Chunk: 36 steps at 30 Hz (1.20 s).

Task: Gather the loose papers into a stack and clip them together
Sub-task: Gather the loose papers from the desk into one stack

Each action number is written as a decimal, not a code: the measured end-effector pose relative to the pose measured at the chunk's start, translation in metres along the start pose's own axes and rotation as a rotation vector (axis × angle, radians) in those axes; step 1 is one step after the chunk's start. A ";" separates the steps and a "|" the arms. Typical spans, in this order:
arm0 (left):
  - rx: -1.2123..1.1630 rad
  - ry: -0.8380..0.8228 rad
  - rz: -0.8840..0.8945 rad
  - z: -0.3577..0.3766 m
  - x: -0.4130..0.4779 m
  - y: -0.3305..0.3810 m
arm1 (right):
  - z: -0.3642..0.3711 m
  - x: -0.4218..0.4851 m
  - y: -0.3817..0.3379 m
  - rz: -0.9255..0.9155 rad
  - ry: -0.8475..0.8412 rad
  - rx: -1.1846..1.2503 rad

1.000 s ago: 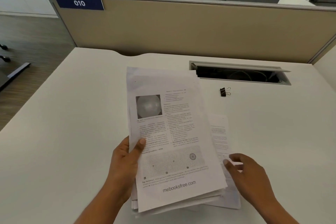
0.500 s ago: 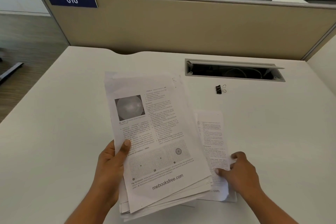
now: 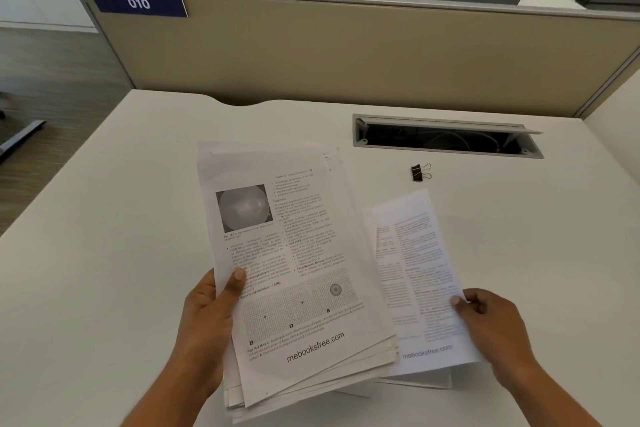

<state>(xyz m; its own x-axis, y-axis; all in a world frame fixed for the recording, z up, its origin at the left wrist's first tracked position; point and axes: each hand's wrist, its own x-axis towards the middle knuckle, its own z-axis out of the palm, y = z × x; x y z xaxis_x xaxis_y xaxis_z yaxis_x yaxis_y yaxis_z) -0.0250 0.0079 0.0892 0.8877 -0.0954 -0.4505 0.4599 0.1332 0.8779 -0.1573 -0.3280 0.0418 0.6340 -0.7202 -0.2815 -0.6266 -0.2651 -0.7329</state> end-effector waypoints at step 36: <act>0.017 -0.135 -0.099 0.031 -0.013 -0.001 | 0.006 -0.061 -0.101 -0.155 -0.195 0.483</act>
<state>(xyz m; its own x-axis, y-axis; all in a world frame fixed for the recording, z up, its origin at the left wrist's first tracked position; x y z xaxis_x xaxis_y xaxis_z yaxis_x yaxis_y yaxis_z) -0.0377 -0.0215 0.0994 0.8261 -0.2394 -0.5102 0.5437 0.1002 0.8333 -0.1300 -0.2538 0.1289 0.8039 -0.5512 -0.2234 -0.2684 -0.0011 -0.9633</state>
